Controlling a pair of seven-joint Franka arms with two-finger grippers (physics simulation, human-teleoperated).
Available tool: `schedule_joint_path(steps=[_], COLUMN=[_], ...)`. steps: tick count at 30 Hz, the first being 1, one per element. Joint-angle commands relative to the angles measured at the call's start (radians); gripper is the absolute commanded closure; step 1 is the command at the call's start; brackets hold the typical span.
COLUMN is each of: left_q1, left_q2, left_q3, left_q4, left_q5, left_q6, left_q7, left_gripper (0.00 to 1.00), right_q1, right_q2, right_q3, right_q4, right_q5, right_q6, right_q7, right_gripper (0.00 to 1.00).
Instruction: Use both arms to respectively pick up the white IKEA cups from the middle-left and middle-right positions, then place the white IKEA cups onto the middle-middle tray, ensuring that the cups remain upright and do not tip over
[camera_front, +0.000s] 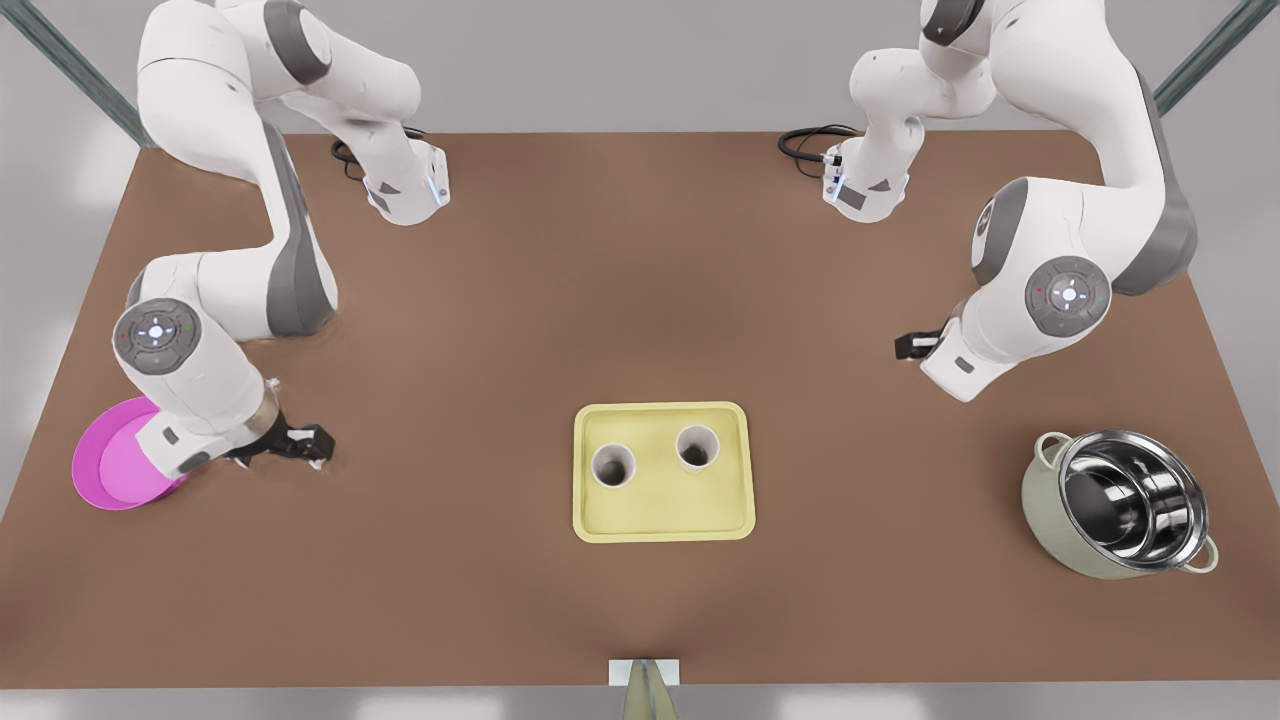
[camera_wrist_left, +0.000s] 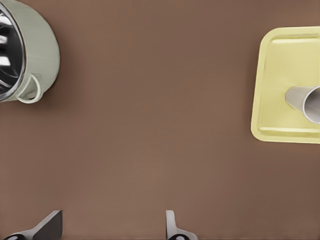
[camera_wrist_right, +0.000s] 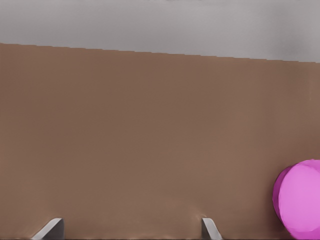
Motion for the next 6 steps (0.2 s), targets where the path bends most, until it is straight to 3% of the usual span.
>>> schedule_joint_path(steps=[1,4,6], left_q1=[0.0,0.0,0.006], left_q2=[-0.002,-0.002,0.0], left_q3=[0.0,-0.001,0.0], left_q4=[0.0,-0.001,-0.001], left_q5=[-0.001,-0.002,-0.035], left_q6=[-0.014,-0.015,-0.017], left_q7=[0.11,0.108,0.108], left_gripper=[0.0,0.0,0.0], right_q1=[0.053,-0.008,-0.009], right_q2=[-0.165,-0.32,-0.338], right_q3=[-0.094,-0.093,-0.093], right_q4=[-0.079,-0.205,-0.218], right_q5=[0.068,0.167,0.169], right_q6=[-0.263,-0.265,-0.268], right_q7=[-0.338,-0.307,-0.307], right_gripper=[0.0,0.0,0.0])
